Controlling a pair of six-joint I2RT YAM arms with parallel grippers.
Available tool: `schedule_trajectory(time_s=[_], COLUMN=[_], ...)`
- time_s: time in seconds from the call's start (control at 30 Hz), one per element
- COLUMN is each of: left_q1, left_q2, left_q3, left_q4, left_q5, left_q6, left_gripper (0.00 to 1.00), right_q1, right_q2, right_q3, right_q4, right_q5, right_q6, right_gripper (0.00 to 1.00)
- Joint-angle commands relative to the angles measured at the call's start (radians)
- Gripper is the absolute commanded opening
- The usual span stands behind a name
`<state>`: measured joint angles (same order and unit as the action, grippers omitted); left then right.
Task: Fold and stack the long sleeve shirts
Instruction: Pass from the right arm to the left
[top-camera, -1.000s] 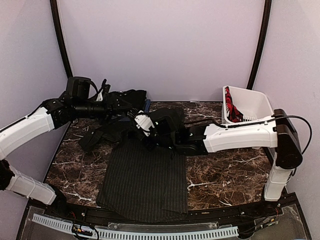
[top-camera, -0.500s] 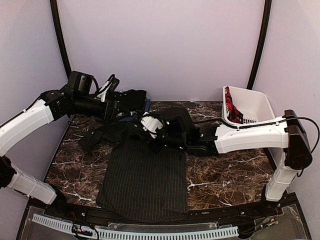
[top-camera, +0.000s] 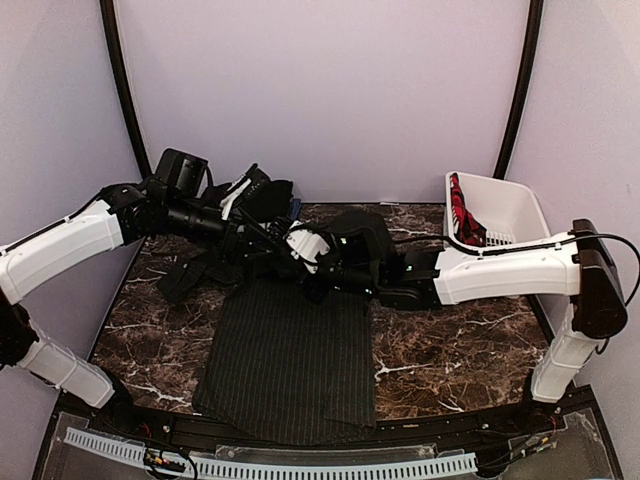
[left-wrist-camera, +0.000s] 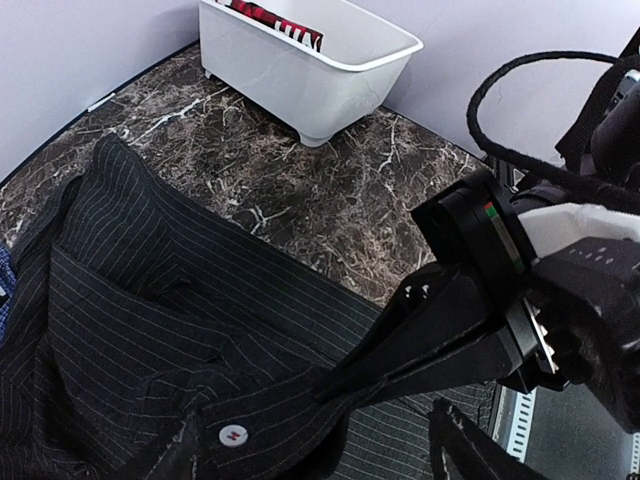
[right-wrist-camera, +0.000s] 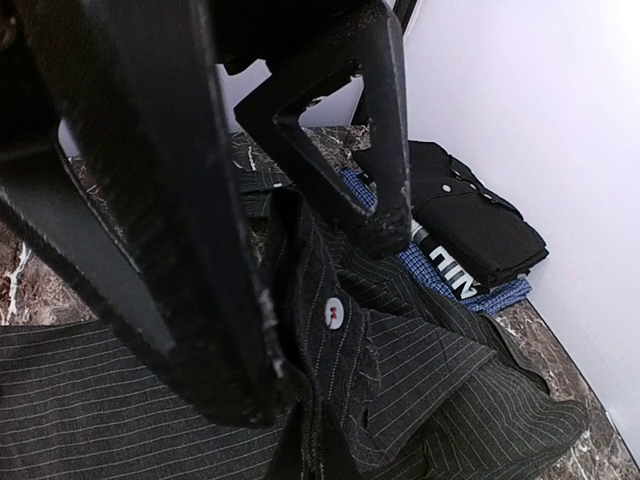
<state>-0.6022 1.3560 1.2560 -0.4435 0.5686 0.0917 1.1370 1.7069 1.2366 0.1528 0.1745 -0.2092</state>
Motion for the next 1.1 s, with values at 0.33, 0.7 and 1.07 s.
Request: schedule_trajectory(time_s=[0.33, 0.7, 1.07], left_q1=[-0.026, -0.051, -0.067], left_q2=[0.046, 0.089, 0.06], left_q3=[0.015, 0.04, 0.031], left_q4=[-0.056, -0.084, -0.013], left_q5=[-0.017, -0.077, 0.011], left_q6=[0.024, 0.009, -0.083], left_gripper=[0.54, 0.25, 0.0], right_q1=[-0.034, -0.039, -0.096], right_q2=[-0.01, 0.003, -0.09], right_q3=[0.009, 0.015, -0.044], right_q4=[0.037, 0.033, 0.058], right_q5=[-0.027, -0.03, 0.071], right_q6=[-0.011, 0.005, 0.171], right_gripper=[0.0, 0.0, 0.75])
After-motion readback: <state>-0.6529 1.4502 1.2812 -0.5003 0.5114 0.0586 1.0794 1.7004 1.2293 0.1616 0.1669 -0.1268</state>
